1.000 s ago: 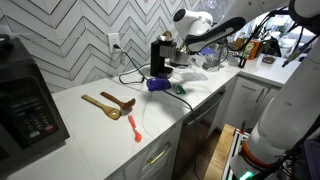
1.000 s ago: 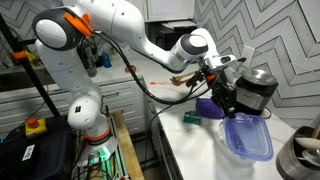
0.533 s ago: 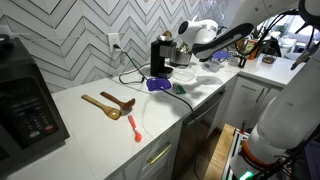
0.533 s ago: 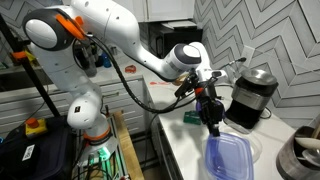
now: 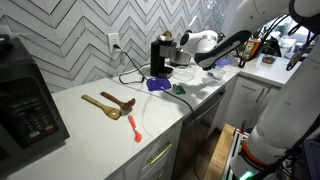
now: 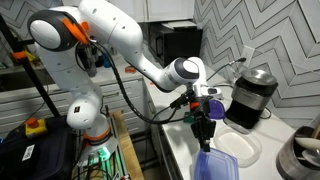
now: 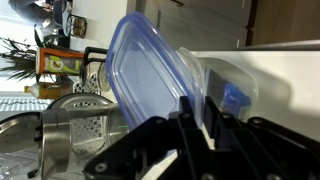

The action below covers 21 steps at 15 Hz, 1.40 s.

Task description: Remove the small lunch box from the bigger lunch box, then open the small lunch box and add green object, then close it

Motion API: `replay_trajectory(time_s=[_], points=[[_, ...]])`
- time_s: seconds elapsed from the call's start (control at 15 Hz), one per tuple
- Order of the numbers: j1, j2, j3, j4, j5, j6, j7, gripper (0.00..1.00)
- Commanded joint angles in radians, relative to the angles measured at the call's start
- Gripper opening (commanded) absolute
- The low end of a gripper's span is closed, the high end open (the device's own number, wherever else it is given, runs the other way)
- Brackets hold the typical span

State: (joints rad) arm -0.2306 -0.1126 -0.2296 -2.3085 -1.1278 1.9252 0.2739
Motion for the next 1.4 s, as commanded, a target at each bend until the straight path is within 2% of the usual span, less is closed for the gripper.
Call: replay_trajectory(time_s=[0.0, 0.4, 1.07, 1.13, 1.2, 1.33], points=[[0.001, 0.026, -0.006, 0.000, 0.017, 0.056, 0.022, 0.04], [0.009, 0.070, 0.004, 0.011, 0.032, 0.099, 0.068, 0.04], [0.008, 0.121, 0.010, 0.019, 0.152, 0.241, 0.077, 0.06], [0.008, 0.125, 0.009, 0.022, 0.156, 0.252, 0.079, 0.15], [0.007, 0.128, 0.009, 0.026, 0.158, 0.259, 0.082, 0.38], [0.006, 0.126, 0.008, 0.030, 0.166, 0.272, 0.084, 0.46]])
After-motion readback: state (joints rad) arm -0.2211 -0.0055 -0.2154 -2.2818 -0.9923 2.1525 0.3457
